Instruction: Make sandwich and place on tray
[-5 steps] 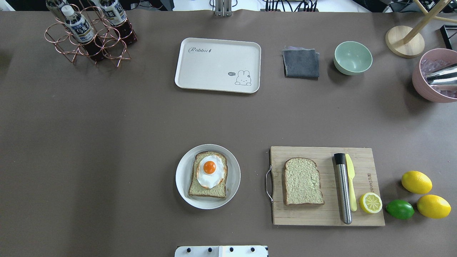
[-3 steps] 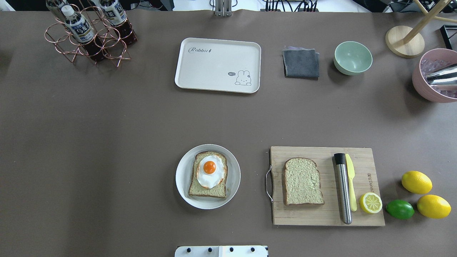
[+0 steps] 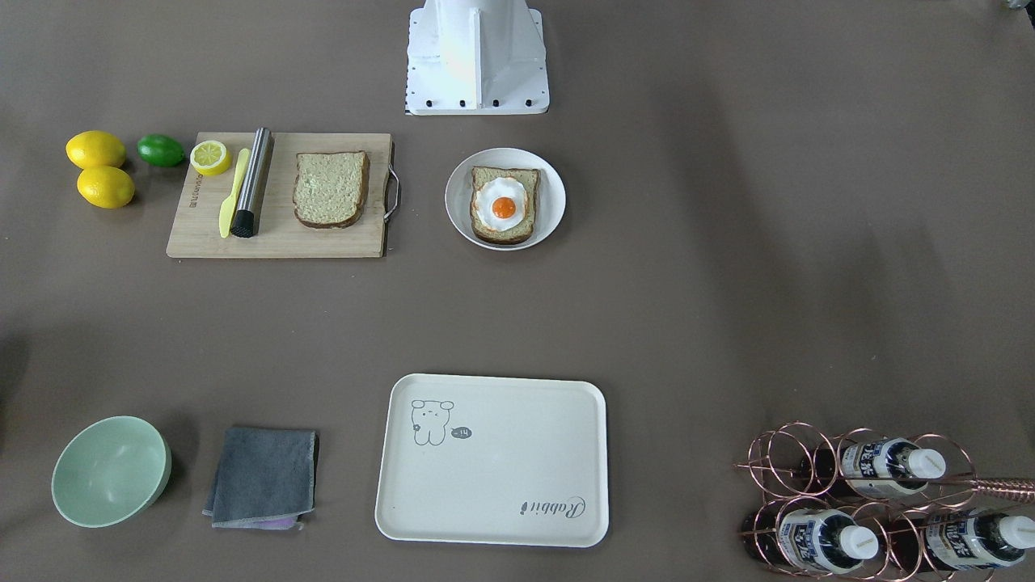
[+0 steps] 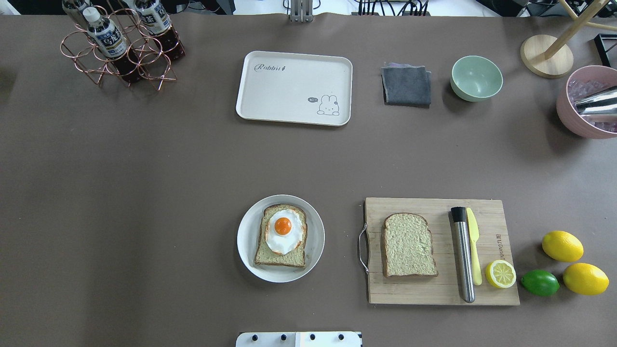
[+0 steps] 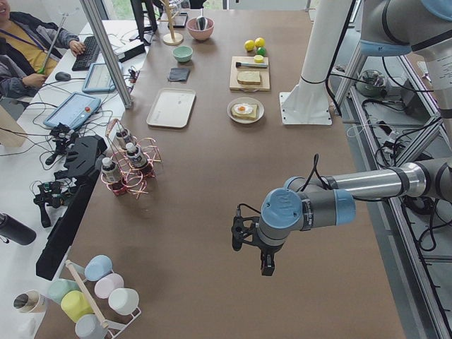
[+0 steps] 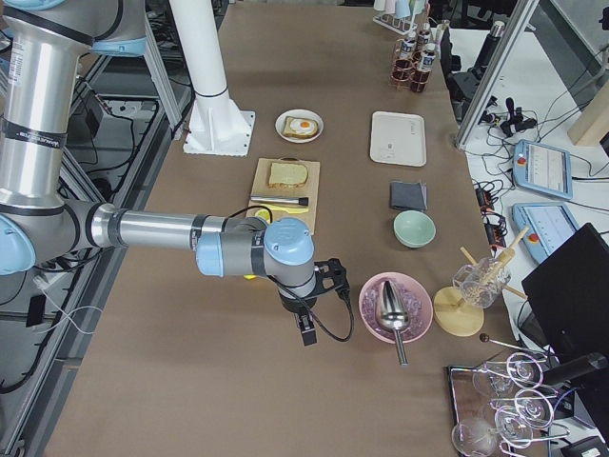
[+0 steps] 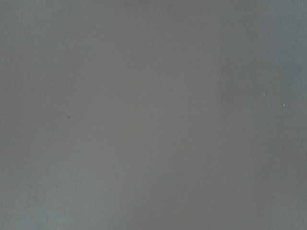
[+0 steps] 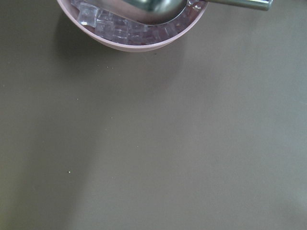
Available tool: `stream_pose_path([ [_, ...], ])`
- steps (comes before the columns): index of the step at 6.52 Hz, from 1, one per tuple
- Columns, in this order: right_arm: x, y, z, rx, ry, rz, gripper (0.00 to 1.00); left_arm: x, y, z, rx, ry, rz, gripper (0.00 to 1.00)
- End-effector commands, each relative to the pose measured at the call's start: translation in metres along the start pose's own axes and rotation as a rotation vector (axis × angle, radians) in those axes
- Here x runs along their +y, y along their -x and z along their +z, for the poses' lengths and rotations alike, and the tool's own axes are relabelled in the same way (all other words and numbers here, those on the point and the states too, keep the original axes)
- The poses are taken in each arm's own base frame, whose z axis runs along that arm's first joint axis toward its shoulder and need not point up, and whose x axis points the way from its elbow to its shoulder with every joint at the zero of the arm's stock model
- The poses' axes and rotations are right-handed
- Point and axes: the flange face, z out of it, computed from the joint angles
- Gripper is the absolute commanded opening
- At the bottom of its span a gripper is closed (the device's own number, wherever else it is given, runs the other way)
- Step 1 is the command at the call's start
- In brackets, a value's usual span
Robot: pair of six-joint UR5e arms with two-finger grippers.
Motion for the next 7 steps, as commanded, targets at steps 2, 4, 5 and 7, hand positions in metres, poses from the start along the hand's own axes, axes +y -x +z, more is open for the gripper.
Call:
stream_pose_path([
  [2, -0.005, 0.004, -0.001, -0.036, -0.016, 0.083, 1.00, 0.000, -0.020, -0.021, -0.006, -0.042, 0.036, 0.98],
  [4, -0.023, 0.027, -0.001, -0.052, -0.036, 0.119, 1.00, -0.004, -0.020, -0.019, -0.009, -0.042, 0.046, 0.98],
  [5, -0.026, 0.031, 0.000, -0.081, -0.041, 0.113, 1.00, -0.005, -0.021, -0.021, -0.008, -0.048, 0.049, 0.98],
  [7, -0.037, 0.048, 0.007, -0.119, -0.023, 0.194, 1.00, -0.006, -0.022, -0.022, -0.007, -0.053, 0.043, 0.98],
])
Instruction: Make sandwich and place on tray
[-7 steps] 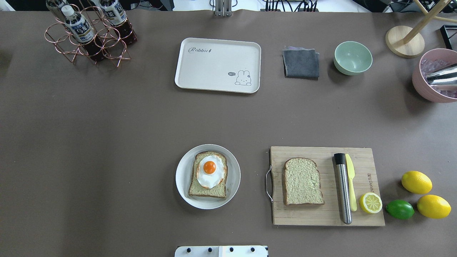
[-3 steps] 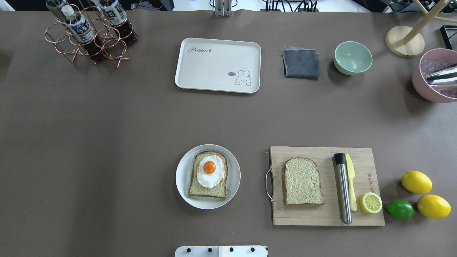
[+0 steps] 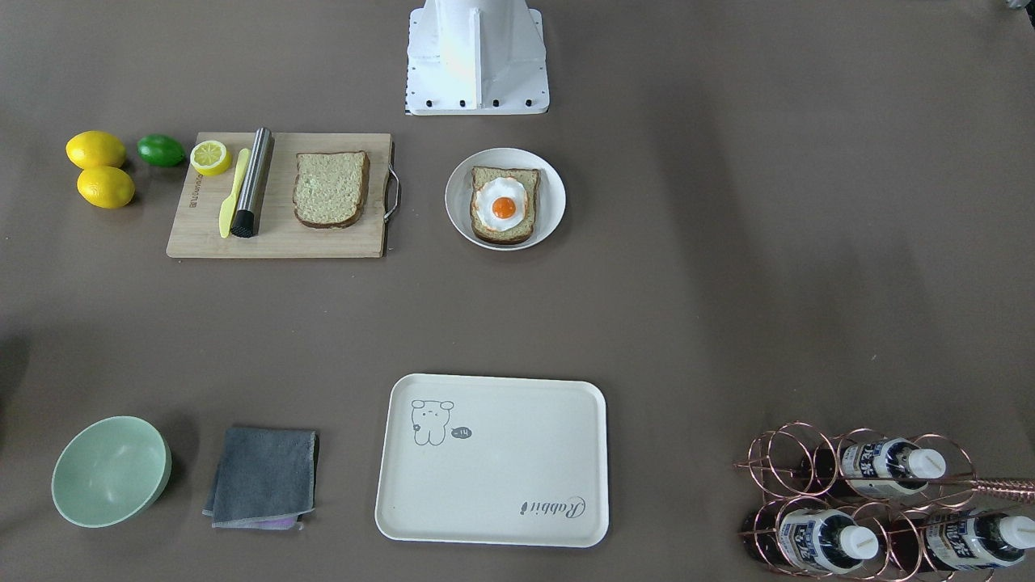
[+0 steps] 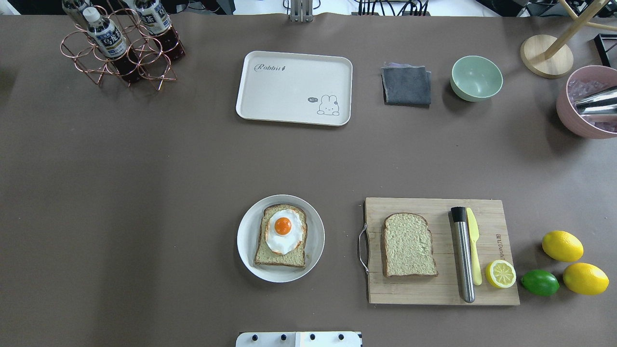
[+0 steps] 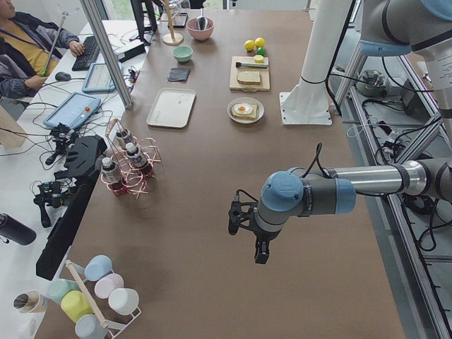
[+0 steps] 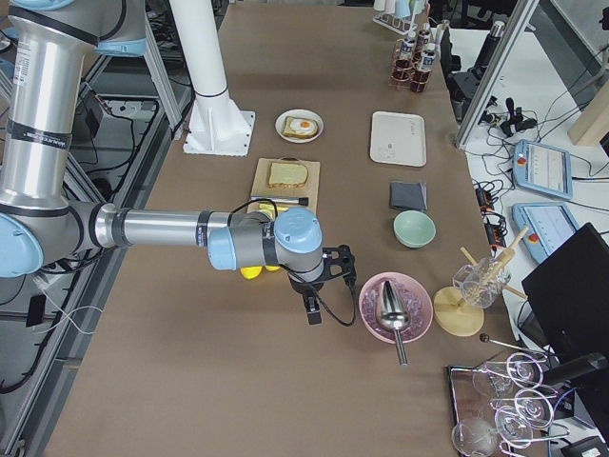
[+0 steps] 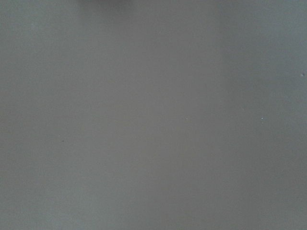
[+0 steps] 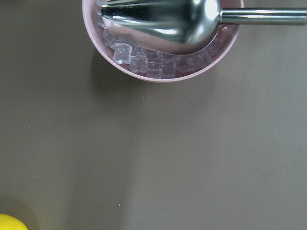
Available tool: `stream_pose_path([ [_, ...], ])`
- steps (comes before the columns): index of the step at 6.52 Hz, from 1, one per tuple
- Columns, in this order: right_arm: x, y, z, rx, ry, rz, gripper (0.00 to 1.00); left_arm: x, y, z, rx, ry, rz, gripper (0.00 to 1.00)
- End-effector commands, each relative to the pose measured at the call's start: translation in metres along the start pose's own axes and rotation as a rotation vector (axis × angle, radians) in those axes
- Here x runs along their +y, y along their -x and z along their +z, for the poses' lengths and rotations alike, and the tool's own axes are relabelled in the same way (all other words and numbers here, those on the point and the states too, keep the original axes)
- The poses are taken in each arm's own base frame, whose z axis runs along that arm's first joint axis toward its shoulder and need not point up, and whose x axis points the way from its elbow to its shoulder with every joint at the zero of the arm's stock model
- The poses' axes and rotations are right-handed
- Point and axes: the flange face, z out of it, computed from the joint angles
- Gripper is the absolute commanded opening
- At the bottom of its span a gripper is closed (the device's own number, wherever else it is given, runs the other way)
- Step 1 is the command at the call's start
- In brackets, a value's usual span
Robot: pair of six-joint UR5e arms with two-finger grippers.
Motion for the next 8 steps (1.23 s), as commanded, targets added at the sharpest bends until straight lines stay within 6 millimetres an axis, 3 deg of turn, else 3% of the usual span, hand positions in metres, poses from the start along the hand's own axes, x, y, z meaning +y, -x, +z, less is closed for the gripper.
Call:
stream_pose_path([
  [1, -0.013, 0.031, 0.010, -0.033, -0.020, 0.023, 1.00, -0.001, 0.004, 0.003, -0.003, -0.009, 0.003, 0.98],
  [2, -0.018, 0.059, 0.022, -0.085, -0.002, 0.014, 1.00, 0.004, 0.016, 0.016, -0.003, -0.016, 0.011, 0.98],
  [5, -0.027, 0.151, 0.055, -0.187, -0.022, 0.065, 1.00, 0.009, 0.017, 0.020, 0.040, -0.026, 0.006, 0.98],
  [6, -0.036, 0.191, 0.070, -0.211, -0.025, 0.097, 0.99, 0.009, 0.017, 0.020, 0.046, -0.028, 0.004, 0.98],
  [8, -0.044, 0.245, 0.090, -0.241, -0.009, 0.103, 0.98, -0.002, 0.022, 0.023, 0.046, -0.028, 0.005, 0.98],
])
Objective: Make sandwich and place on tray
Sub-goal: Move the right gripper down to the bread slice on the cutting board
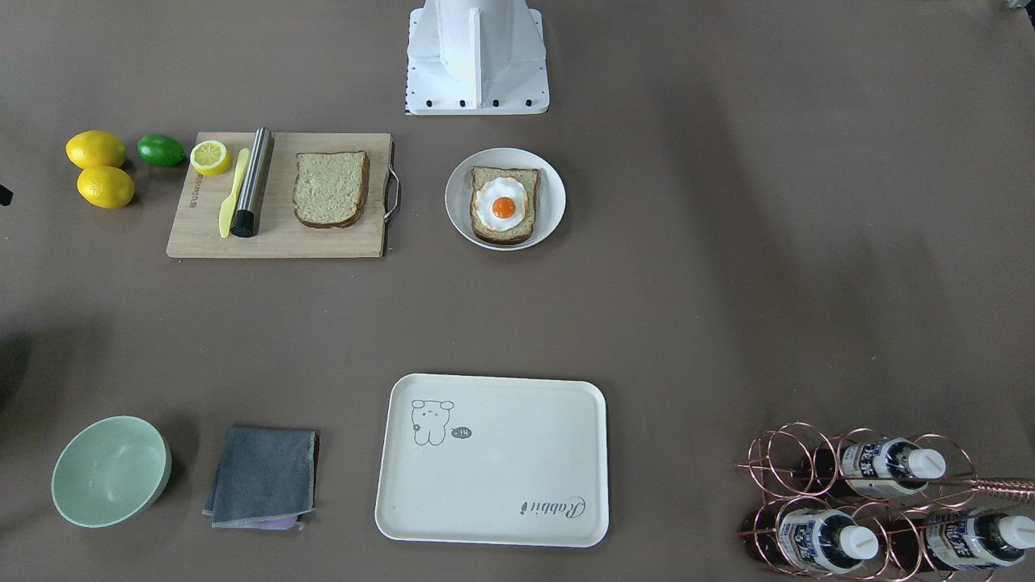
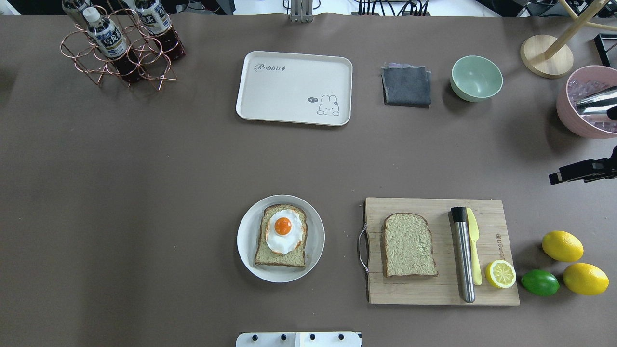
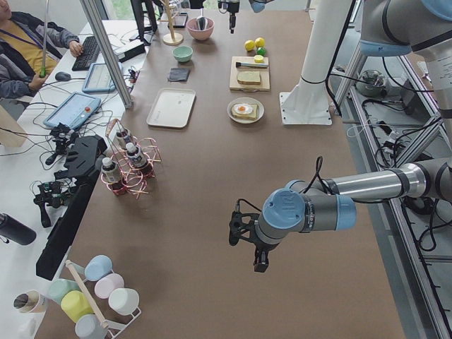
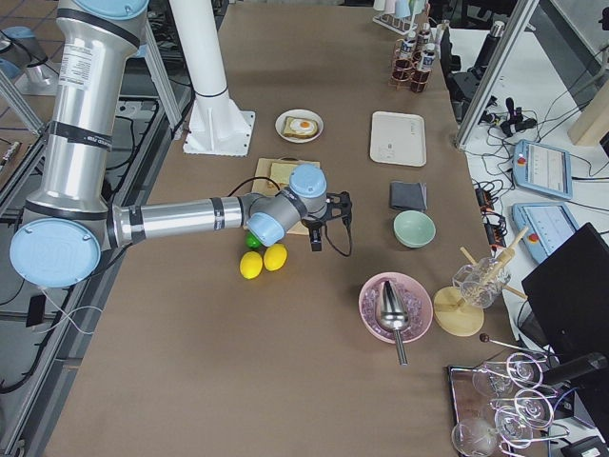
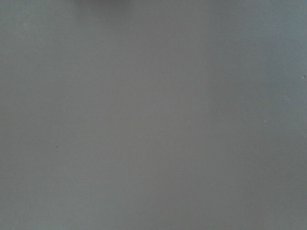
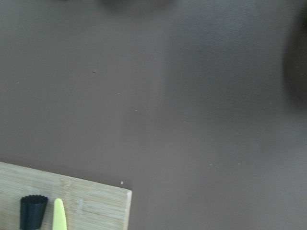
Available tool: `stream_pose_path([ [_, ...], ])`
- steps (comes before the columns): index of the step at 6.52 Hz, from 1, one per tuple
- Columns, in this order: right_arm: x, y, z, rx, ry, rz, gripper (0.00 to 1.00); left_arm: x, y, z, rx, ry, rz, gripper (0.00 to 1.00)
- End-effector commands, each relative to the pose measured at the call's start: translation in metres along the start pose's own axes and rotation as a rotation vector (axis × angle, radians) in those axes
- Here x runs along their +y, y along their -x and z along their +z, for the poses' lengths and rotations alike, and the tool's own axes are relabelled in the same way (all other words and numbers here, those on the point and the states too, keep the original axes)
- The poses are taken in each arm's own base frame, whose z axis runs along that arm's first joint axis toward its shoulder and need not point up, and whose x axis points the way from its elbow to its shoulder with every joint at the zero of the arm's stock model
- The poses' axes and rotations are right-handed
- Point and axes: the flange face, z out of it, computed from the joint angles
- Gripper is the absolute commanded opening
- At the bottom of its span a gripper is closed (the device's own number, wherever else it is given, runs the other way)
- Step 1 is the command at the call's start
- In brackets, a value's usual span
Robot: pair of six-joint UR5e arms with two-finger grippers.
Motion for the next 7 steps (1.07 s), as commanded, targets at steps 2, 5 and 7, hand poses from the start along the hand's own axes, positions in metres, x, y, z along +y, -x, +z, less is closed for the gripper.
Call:
stream_pose_path([
  [2, -0.001, 0.096, 0.043, -0.052, 0.018, 0.050, 0.97, -0.006, -0.002, -0.002, 0.000, -0.006, 0.006, 0.98],
  [5, 0.033, 0.175, 0.089, -0.049, 0.007, 0.063, 0.95, -0.010, -0.003, -0.003, -0.001, -0.010, 0.010, 0.98],
  [7, 0.059, 0.225, 0.119, -0.063, -0.001, 0.099, 0.93, -0.012, -0.004, -0.005, -0.001, -0.014, 0.015, 0.98],
])
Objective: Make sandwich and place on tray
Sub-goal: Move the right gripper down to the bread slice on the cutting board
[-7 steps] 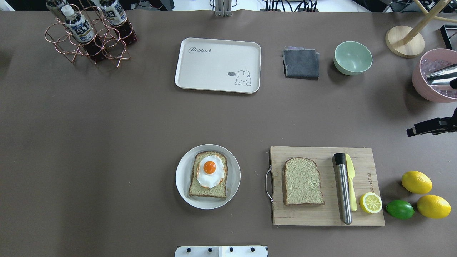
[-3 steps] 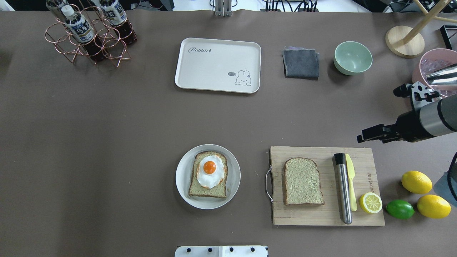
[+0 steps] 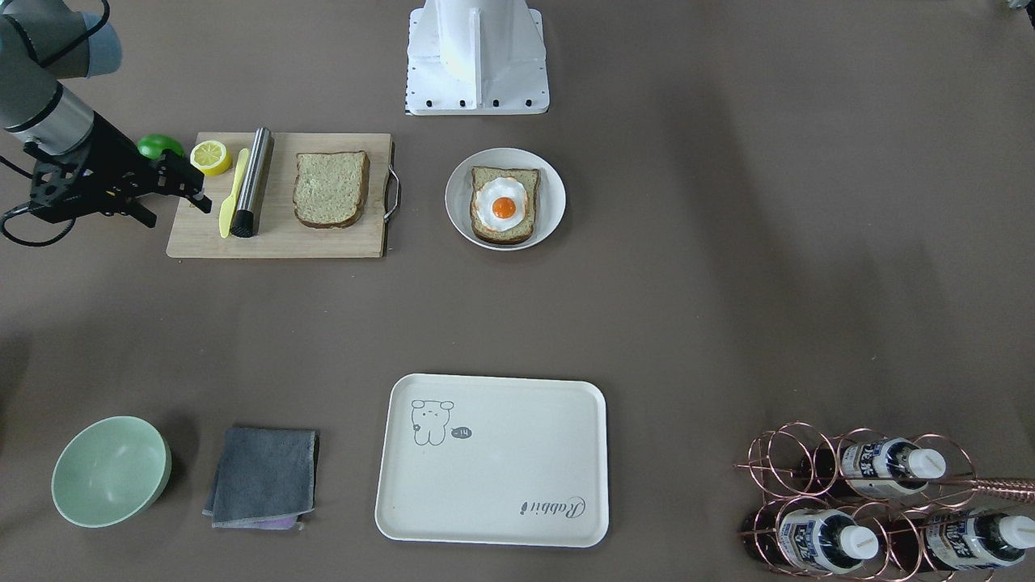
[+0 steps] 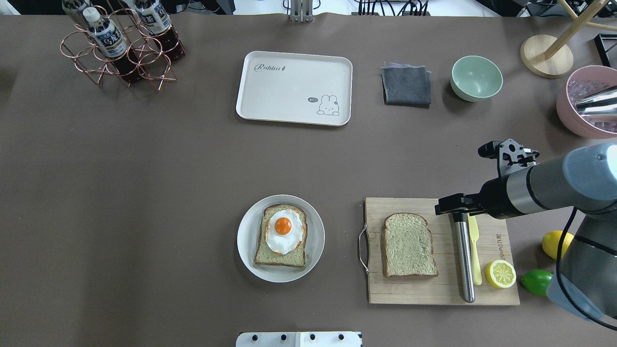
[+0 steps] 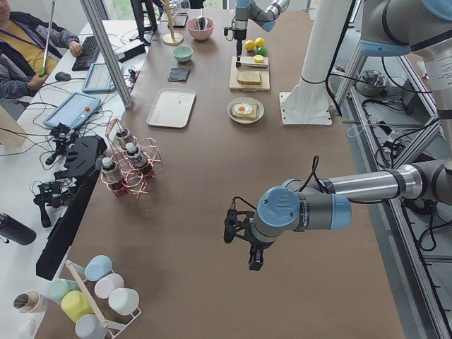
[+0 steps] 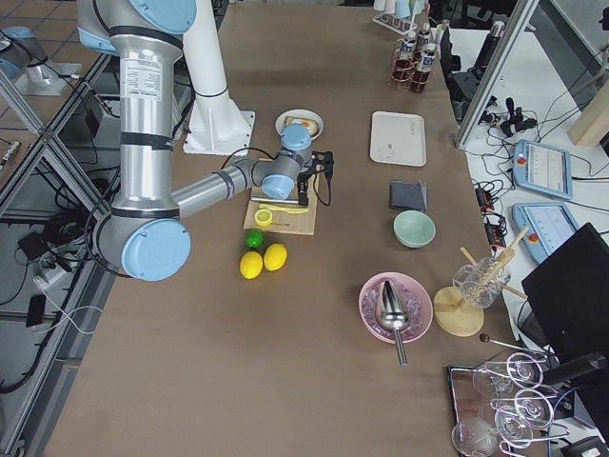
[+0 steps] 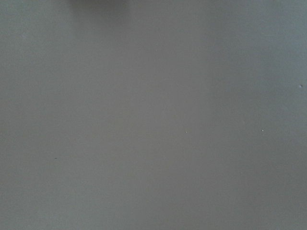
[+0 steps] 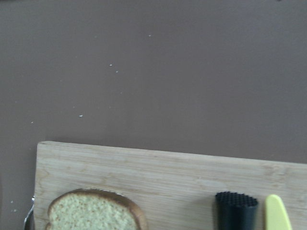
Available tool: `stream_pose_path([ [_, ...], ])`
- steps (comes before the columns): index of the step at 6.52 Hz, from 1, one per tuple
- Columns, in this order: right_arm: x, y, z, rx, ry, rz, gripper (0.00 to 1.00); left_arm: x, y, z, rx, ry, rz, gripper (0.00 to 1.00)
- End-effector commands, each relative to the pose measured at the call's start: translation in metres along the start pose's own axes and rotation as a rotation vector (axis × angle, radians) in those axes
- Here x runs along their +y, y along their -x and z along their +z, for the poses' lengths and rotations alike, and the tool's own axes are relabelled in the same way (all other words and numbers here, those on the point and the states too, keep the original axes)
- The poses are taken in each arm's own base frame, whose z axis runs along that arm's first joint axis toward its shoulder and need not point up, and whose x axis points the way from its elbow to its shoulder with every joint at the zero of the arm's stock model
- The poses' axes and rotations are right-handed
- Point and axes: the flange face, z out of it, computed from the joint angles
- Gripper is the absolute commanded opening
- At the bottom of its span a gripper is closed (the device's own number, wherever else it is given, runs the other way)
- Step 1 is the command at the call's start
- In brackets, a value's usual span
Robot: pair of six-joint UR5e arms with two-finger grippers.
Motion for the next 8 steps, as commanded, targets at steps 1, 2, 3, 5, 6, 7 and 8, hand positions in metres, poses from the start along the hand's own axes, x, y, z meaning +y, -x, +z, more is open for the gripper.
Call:
stream_pose_path([
  [1, 0.038, 0.039, 0.035, -0.002, -0.013, 0.033, 0.92, -0.007, -0.001, -0.002, -0.001, -0.007, 0.006, 0.98],
  [2, 0.050, 0.045, 0.037, -0.008, -0.001, 0.038, 0.92, -0.011, -0.002, -0.004, -0.002, -0.012, 0.012, 0.98],
  [3, 0.055, 0.045, 0.040, -0.003, 0.008, 0.053, 0.90, -0.012, -0.002, -0.005, -0.003, -0.014, 0.012, 0.98],
  [5, 0.063, 0.032, 0.042, 0.019, 0.021, 0.058, 0.85, -0.012, -0.002, -0.004, -0.003, -0.013, 0.013, 0.98],
  [6, 0.064, 0.035, 0.044, 0.018, 0.024, 0.061, 0.79, -0.011, -0.003, -0.005, -0.003, -0.015, 0.013, 0.98],
  [7, 0.066, 0.035, 0.052, 0.023, 0.034, 0.064, 0.75, -0.011, -0.003, -0.005, -0.003, -0.015, 0.015, 0.98],
  [8, 0.066, 0.034, 0.052, 0.024, 0.036, 0.064, 0.71, -0.012, -0.005, -0.008, -0.006, -0.019, 0.018, 0.98],
])
